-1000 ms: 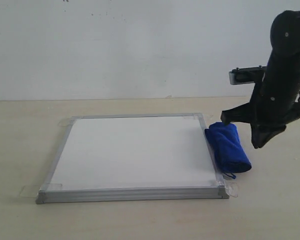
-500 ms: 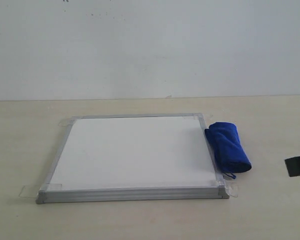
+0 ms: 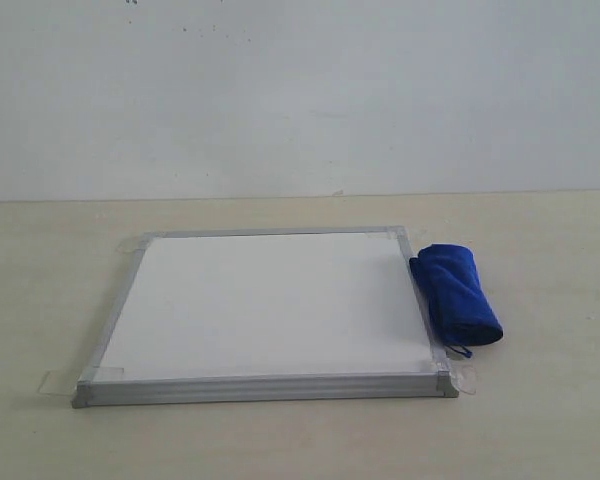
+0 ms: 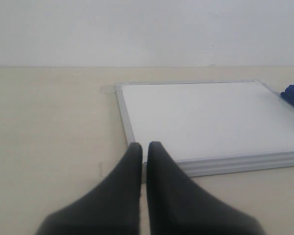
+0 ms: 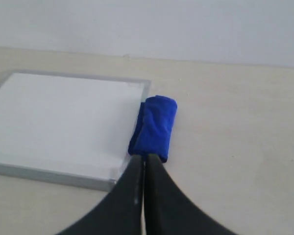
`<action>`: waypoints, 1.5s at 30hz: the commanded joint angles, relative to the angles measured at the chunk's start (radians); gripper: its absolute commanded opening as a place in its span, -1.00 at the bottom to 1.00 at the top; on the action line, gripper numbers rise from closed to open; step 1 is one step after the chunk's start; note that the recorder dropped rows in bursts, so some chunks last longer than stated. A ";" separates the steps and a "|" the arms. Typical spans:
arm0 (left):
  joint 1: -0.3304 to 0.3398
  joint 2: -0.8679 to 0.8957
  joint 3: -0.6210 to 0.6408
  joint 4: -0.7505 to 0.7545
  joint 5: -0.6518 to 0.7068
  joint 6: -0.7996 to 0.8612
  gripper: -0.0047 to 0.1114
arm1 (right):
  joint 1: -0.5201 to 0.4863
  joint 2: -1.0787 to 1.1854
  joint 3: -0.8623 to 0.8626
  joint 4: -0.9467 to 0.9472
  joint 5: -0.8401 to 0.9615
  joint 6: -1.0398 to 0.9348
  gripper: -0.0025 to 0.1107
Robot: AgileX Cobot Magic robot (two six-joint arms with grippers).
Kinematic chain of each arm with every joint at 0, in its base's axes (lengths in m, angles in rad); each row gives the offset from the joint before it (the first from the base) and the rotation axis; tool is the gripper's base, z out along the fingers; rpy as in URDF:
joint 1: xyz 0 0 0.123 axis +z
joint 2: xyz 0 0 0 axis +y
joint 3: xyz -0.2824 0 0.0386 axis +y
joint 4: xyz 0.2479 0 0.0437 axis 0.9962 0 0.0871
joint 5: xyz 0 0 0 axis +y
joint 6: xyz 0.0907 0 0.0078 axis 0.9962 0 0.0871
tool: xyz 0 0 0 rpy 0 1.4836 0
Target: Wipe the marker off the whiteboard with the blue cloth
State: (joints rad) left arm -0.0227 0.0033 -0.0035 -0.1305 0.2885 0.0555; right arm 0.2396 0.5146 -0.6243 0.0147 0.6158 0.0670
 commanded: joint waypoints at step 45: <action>0.001 -0.003 0.004 -0.001 -0.003 0.005 -0.85 | -0.161 -0.515 0.624 0.008 -0.288 -0.051 -0.96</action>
State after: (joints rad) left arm -0.0227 0.0033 -0.0035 -0.1305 0.2885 0.0555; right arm 0.0769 0.0055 0.0004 0.0180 0.3312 -0.0180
